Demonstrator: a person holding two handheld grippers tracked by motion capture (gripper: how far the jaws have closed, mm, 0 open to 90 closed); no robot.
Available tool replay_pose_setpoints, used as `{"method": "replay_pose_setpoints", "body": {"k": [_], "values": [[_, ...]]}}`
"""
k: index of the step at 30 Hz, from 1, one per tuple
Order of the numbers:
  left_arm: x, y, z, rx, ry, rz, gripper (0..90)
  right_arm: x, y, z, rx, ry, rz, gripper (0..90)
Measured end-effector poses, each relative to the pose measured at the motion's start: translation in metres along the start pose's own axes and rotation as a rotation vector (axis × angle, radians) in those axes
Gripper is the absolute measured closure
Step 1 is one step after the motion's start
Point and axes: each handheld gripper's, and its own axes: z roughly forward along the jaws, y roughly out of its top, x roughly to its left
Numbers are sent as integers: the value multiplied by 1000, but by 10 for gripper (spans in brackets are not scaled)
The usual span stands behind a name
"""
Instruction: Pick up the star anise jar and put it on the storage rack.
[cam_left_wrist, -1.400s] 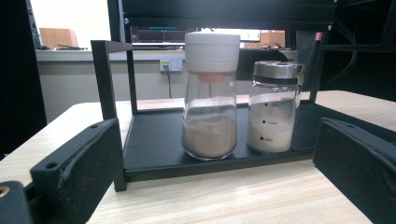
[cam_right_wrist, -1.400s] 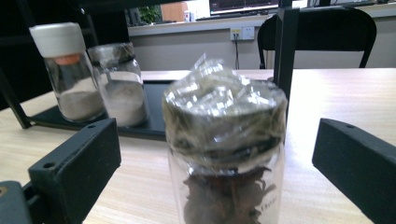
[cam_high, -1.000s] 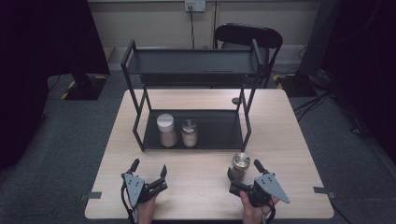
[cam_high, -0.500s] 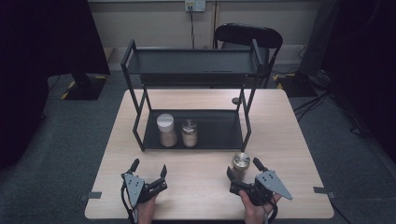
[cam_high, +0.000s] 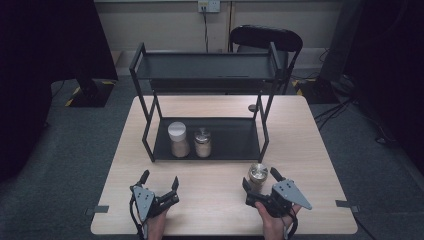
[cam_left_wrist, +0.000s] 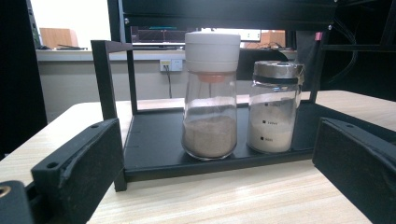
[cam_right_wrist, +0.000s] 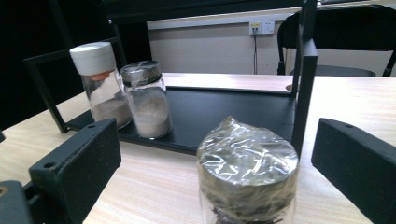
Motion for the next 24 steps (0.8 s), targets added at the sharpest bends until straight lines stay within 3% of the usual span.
{"method": "replay_pose_setpoints", "body": {"k": [24], "values": [[0,0,0,-2,0,-1,13,-1,6,12,67,-11,-31,48]]}}
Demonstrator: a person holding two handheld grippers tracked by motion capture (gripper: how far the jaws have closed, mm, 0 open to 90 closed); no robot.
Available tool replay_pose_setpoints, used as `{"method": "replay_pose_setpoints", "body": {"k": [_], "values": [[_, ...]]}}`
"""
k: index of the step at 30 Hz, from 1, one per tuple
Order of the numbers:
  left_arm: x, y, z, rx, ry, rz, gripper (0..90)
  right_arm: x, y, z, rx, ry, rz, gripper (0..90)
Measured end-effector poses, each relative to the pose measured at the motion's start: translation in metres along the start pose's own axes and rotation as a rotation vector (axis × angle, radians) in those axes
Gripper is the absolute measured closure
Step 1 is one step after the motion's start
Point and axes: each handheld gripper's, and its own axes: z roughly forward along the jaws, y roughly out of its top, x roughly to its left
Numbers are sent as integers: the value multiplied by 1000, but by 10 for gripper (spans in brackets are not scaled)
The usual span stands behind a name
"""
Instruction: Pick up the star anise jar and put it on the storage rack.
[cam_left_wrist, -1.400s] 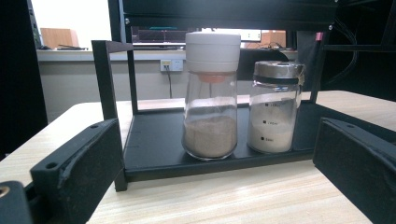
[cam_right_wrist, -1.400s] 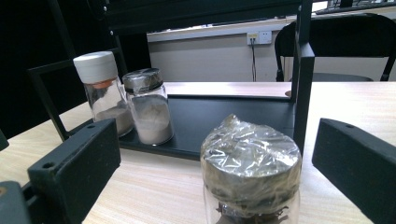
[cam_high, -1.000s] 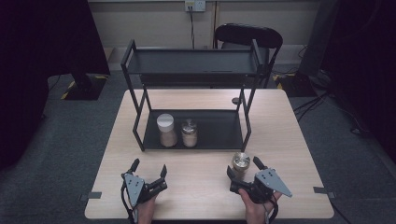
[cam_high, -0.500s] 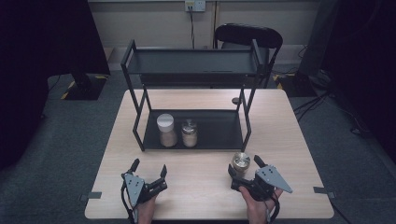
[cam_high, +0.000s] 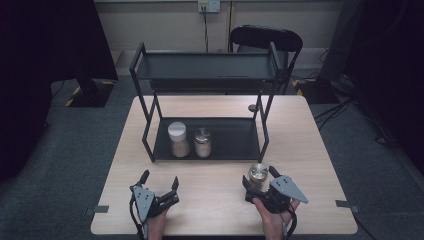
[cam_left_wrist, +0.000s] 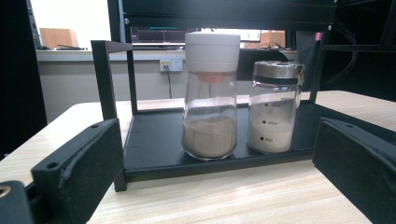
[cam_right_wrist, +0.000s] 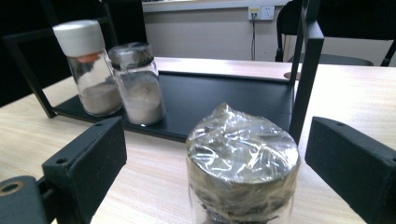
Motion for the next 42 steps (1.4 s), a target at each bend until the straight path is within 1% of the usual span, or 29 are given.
{"method": "replay_pose_setpoints", "body": {"k": [6,19,37,42], "values": [[0,0,0,0,0,0,13,-2,-3,3,24,-5,5,53],[0,0,0,0,0,0,13,-2,-7,10,68,-22,12,99],[0,0,0,0,1,2,13,-3,-10,19,128,-43,4,146],[0,0,0,-1,2,0,12,-5,-11,21,139,-39,4,168]]}}
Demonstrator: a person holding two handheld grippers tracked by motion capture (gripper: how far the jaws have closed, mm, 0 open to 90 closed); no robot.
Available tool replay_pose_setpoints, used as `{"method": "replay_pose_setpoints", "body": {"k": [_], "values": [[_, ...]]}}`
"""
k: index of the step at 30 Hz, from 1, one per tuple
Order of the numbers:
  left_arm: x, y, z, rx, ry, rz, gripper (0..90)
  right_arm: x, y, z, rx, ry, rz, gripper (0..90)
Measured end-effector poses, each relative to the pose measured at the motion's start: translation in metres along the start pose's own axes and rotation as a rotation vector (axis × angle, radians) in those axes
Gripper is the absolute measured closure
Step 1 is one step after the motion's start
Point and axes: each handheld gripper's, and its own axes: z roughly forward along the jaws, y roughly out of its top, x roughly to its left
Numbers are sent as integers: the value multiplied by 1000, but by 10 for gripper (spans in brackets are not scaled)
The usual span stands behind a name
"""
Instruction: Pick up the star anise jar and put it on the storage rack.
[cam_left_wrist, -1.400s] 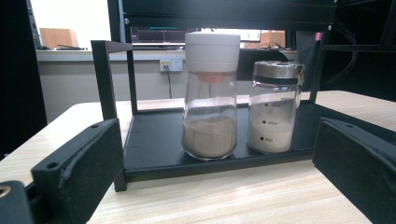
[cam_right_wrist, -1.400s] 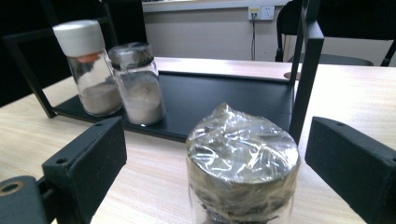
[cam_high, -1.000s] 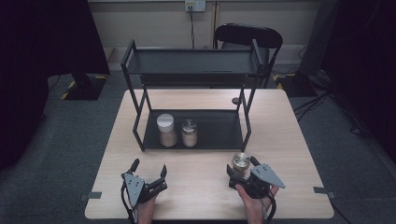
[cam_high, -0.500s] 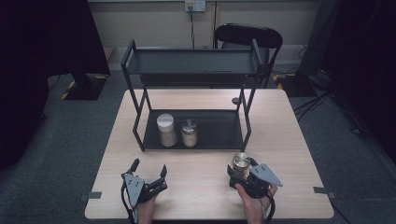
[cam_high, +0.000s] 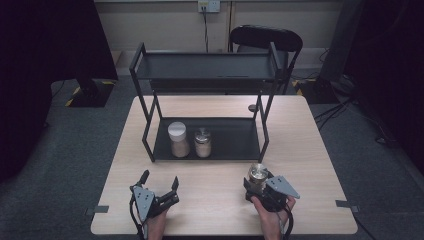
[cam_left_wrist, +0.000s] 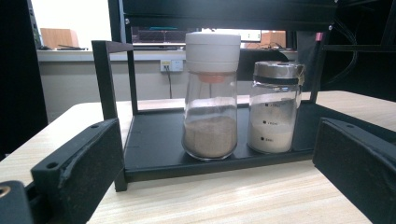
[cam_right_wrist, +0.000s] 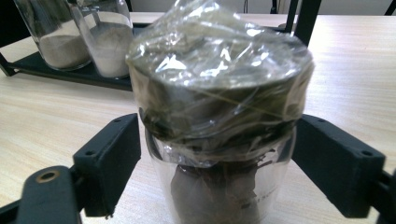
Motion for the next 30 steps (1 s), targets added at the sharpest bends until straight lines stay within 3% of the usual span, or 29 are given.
{"method": "replay_pose_setpoints", "body": {"k": [14,19,30], "values": [[0,0,0,0,0,0,12,1,1,6,32,-9,-21,228],[0,0,0,0,0,0,13,3,2,6,40,-12,-37,300],[0,0,0,1,0,2,12,4,2,7,41,-19,-49,311]]}}
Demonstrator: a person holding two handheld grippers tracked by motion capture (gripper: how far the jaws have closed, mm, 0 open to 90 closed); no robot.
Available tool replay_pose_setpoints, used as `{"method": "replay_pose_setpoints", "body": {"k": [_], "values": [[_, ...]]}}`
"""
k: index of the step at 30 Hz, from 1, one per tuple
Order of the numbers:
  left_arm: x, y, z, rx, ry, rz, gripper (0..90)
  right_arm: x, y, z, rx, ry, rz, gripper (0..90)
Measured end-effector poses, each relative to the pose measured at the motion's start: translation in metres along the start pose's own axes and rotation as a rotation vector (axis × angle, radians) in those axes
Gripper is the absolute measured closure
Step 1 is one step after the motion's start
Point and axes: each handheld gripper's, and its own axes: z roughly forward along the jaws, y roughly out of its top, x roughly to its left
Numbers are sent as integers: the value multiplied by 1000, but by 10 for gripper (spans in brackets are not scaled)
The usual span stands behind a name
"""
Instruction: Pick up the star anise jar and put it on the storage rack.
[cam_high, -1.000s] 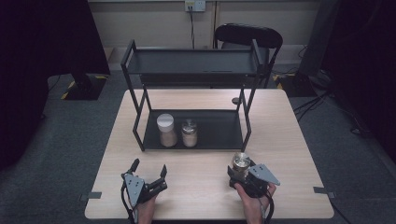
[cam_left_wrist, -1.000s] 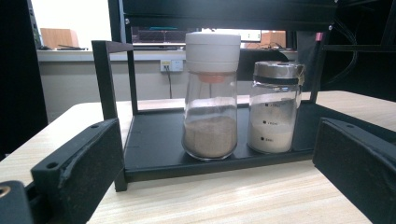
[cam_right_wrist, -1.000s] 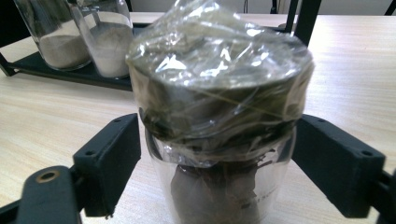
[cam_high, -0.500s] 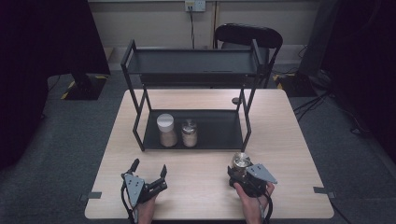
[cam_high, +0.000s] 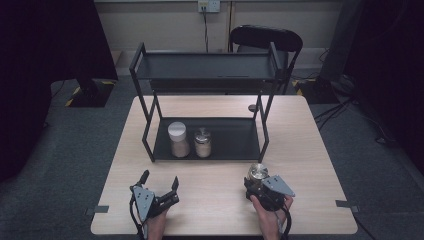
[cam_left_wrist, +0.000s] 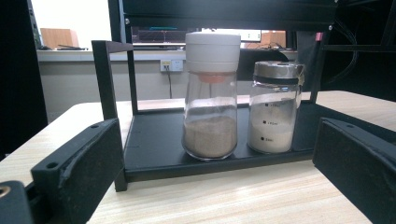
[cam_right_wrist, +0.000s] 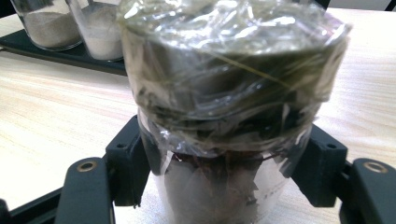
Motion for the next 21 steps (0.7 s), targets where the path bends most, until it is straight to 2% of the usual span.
{"method": "replay_pose_setpoints", "body": {"k": [21], "values": [[0,0,0,-1,0,-1,12,1,1,-1,1,-6,11,314]]}}
